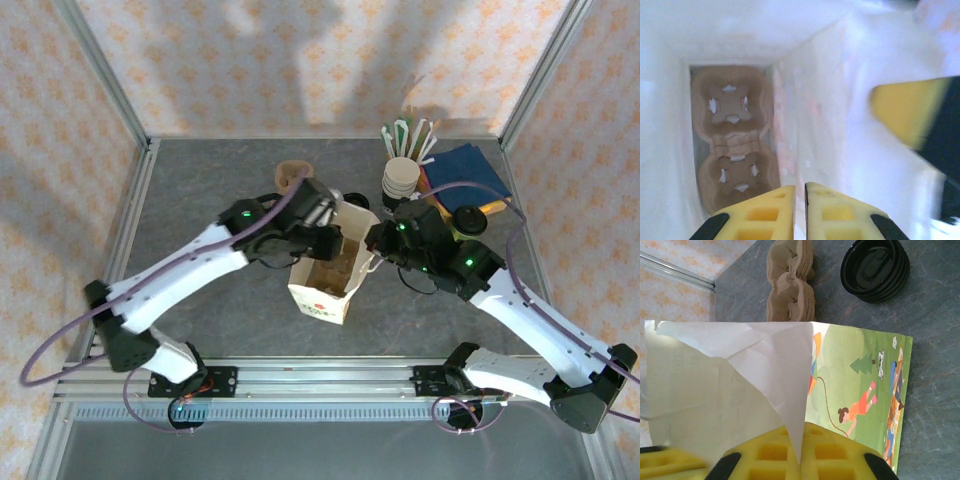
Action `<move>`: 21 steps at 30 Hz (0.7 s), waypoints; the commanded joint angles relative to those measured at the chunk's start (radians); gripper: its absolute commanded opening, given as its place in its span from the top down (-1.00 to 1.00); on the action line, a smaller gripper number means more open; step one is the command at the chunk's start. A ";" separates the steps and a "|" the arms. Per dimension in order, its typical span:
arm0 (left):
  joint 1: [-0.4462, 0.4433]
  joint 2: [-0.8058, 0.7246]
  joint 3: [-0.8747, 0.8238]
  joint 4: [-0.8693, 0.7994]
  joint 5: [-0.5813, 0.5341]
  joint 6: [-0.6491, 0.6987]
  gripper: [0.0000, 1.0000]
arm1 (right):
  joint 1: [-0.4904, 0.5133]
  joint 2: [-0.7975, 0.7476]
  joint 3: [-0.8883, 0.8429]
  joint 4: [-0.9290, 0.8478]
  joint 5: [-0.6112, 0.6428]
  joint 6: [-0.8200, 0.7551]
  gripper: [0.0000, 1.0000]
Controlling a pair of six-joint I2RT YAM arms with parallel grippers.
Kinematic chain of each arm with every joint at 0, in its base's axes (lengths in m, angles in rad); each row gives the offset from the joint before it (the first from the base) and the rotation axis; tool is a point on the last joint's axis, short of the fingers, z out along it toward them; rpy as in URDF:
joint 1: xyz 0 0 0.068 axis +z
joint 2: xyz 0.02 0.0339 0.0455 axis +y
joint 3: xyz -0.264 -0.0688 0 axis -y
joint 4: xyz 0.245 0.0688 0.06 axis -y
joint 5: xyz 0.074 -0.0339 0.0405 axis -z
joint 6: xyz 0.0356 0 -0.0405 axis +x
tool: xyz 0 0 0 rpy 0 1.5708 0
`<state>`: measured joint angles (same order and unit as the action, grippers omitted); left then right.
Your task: Pack the takeout coffee
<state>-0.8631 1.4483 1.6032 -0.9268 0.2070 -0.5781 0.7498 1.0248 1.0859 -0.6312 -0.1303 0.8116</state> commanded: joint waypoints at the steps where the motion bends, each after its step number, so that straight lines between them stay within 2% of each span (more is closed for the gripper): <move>1: 0.070 -0.108 0.006 0.015 0.012 -0.037 0.70 | -0.003 -0.032 0.009 0.036 0.005 -0.084 1.00; 7: 0.284 -0.301 -0.080 0.031 -0.098 -0.046 0.68 | -0.003 -0.122 -0.035 0.134 -0.094 -0.224 1.00; 10: 0.373 -0.363 -0.158 0.055 -0.172 -0.055 0.67 | -0.003 -0.182 -0.069 0.187 -0.138 -0.274 1.00; 12: 0.413 -0.384 -0.213 0.086 -0.174 -0.057 0.66 | -0.003 -0.214 -0.092 0.212 -0.160 -0.295 1.00; 21: 0.453 -0.351 -0.335 0.171 -0.137 -0.051 0.67 | -0.003 -0.310 -0.197 0.310 -0.297 -0.383 1.00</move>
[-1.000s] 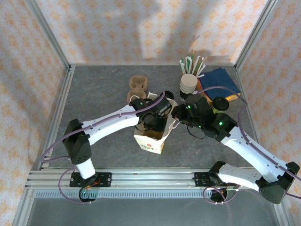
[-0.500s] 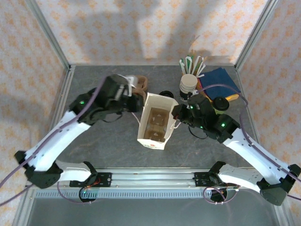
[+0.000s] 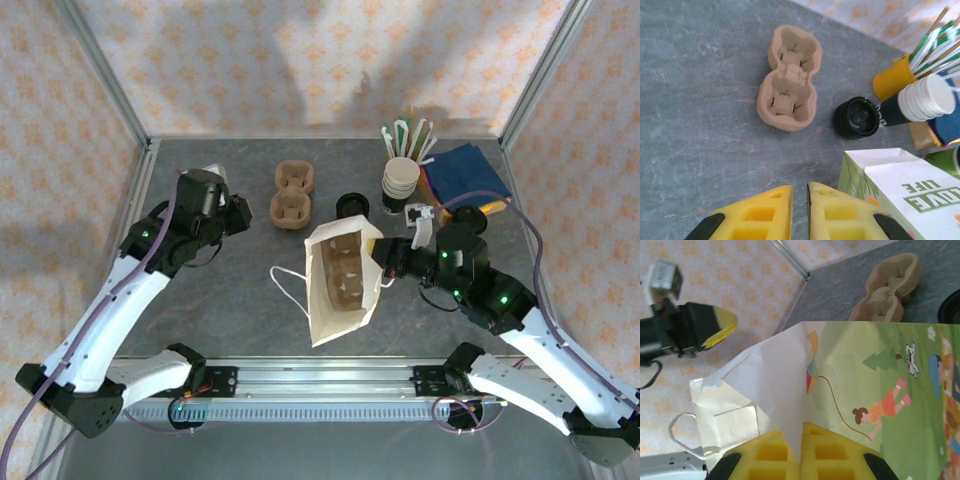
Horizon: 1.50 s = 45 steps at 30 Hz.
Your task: Pack the takeout coffee
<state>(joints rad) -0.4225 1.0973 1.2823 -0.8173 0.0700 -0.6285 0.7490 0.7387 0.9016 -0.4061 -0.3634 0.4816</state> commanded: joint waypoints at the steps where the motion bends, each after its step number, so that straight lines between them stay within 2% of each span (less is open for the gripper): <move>1: 0.014 0.001 -0.025 0.072 0.006 -0.001 0.67 | -0.002 -0.027 -0.019 0.091 -0.081 -0.063 1.00; 9: 0.034 0.005 -0.075 0.108 0.018 0.007 0.68 | -0.002 -0.037 -0.051 0.144 -0.183 -0.096 1.00; 16: 0.052 0.006 -0.086 0.115 0.037 0.016 0.68 | -0.002 -0.027 -0.059 0.148 -0.154 -0.046 1.00; 22: 0.057 -0.005 -0.108 0.124 0.048 0.015 0.68 | -0.002 0.093 0.055 -0.025 -0.036 0.068 1.00; 29: 0.060 -0.017 -0.133 0.145 0.062 0.008 0.68 | -0.002 0.246 0.190 -0.111 -0.081 0.177 1.00; 37: 0.061 -0.018 -0.111 0.124 0.037 0.023 0.68 | -0.005 0.359 0.321 -0.142 -0.081 0.187 1.00; 45: 0.065 -0.040 -0.092 0.090 0.003 0.036 0.68 | -0.107 0.438 0.313 -0.146 -0.178 0.186 1.00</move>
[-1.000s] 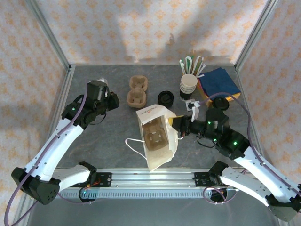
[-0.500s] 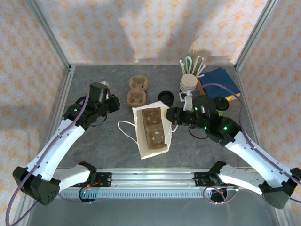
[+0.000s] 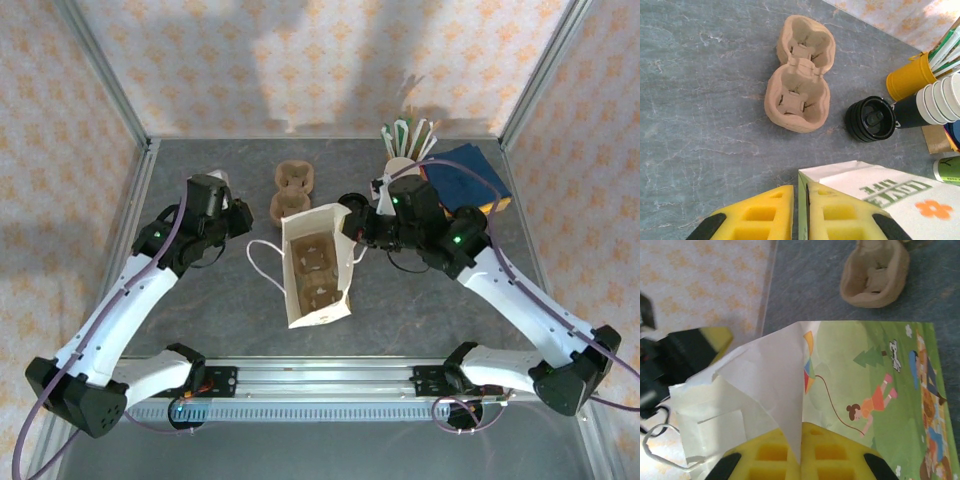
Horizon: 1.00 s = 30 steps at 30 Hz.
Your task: Pack the takeout coffee
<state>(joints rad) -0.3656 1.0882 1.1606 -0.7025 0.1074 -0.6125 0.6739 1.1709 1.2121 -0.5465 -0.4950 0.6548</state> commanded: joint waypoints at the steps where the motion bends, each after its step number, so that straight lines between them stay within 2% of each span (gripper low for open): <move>1: 0.008 -0.034 0.026 -0.023 -0.036 0.020 0.68 | -0.048 0.006 -0.006 0.002 -0.069 0.012 1.00; 10: 0.015 -0.038 0.036 -0.042 -0.027 0.046 0.68 | -0.168 0.064 -0.033 0.068 -0.137 -0.024 0.99; 14: 0.016 -0.030 0.080 -0.082 -0.028 0.066 0.68 | -0.215 0.104 -0.026 0.074 -0.185 -0.061 0.91; 25: 0.017 -0.059 0.065 -0.084 -0.032 0.053 0.67 | -0.299 0.203 0.069 -0.004 -0.251 -0.246 0.79; 30: 0.018 -0.069 0.068 -0.084 -0.037 0.057 0.66 | -0.327 0.256 0.125 -0.058 -0.262 -0.316 0.67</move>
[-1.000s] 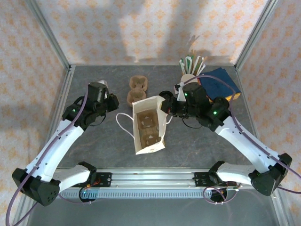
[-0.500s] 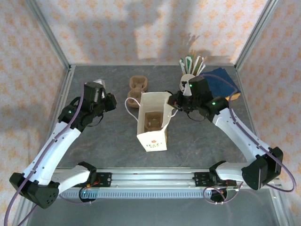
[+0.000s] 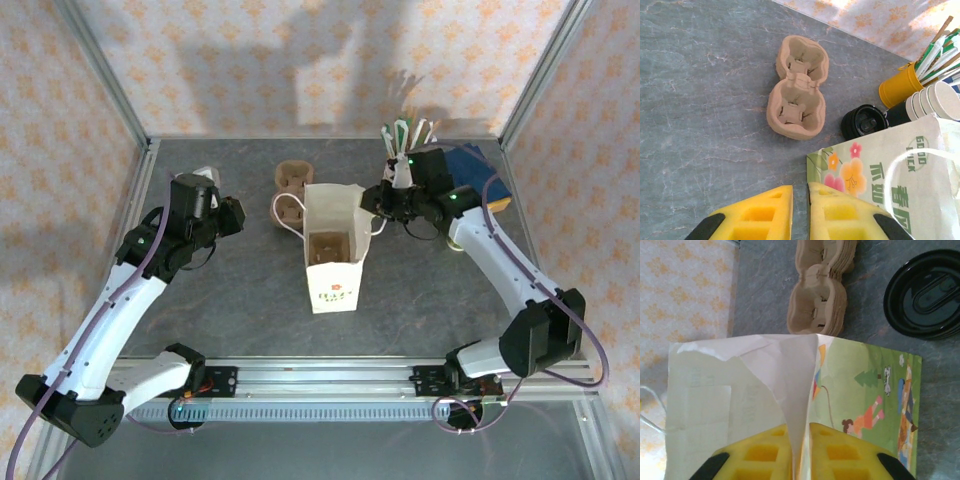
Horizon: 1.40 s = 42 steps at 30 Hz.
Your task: Pack the takeout coffee
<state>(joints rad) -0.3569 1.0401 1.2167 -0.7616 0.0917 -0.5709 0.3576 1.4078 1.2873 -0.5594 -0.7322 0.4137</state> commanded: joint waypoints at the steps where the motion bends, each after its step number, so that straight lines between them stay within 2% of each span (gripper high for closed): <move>1: 0.009 -0.021 0.012 -0.025 -0.023 0.016 0.66 | -0.014 0.028 0.063 -0.055 -0.021 -0.088 0.66; 6: 0.009 -0.023 0.007 -0.027 -0.017 0.019 0.65 | -0.019 0.060 0.135 -0.096 0.004 -0.127 0.53; 9: 0.009 -0.029 0.003 -0.026 -0.018 0.019 0.63 | -0.020 0.070 0.176 -0.124 0.011 -0.141 0.24; 12: 0.009 -0.035 0.005 -0.022 -0.019 0.023 0.63 | -0.019 0.073 0.229 -0.184 0.079 -0.152 -0.05; 15: 0.010 -0.031 0.009 -0.018 -0.018 0.031 0.62 | -0.019 0.078 0.305 -0.270 0.187 -0.149 -0.20; 22: 0.010 -0.026 0.007 0.009 -0.043 0.058 0.60 | -0.020 0.044 0.474 -0.448 0.427 -0.126 -0.33; 25: 0.010 -0.030 -0.012 0.047 -0.060 0.070 0.50 | -0.022 -0.005 0.471 -0.452 0.574 -0.137 -0.43; 28: 0.010 -0.048 -0.069 0.126 -0.090 0.078 0.38 | -0.038 -0.079 0.383 -0.404 0.729 -0.150 -0.48; 30: 0.012 -0.064 -0.120 0.190 -0.119 0.081 0.20 | -0.083 -0.133 0.302 -0.362 0.750 -0.142 -0.54; 34: 0.015 -0.094 -0.234 0.314 -0.213 0.088 -0.25 | -0.265 -0.203 0.160 -0.316 0.631 -0.134 -0.58; 36: 0.019 -0.110 -0.290 0.371 -0.265 0.103 -0.44 | -0.332 -0.208 0.120 -0.333 0.627 -0.150 -0.59; 38: 0.025 -0.123 -0.343 0.415 -0.309 0.103 -0.52 | -0.392 -0.203 0.093 -0.346 0.601 -0.177 -0.62; 40: 0.027 -0.136 -0.406 0.469 -0.325 0.101 -0.53 | -0.460 -0.197 0.056 -0.341 0.574 -0.198 -0.73; 42: 0.027 -0.146 -0.463 0.511 -0.323 0.088 -0.54 | -0.510 -0.185 0.029 -0.340 0.559 -0.210 -0.75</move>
<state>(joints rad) -0.3374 0.9176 0.8082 -0.3721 -0.1669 -0.4881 -0.1017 1.2171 1.3399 -0.9081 -0.1463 0.2413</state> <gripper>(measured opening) 0.769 0.872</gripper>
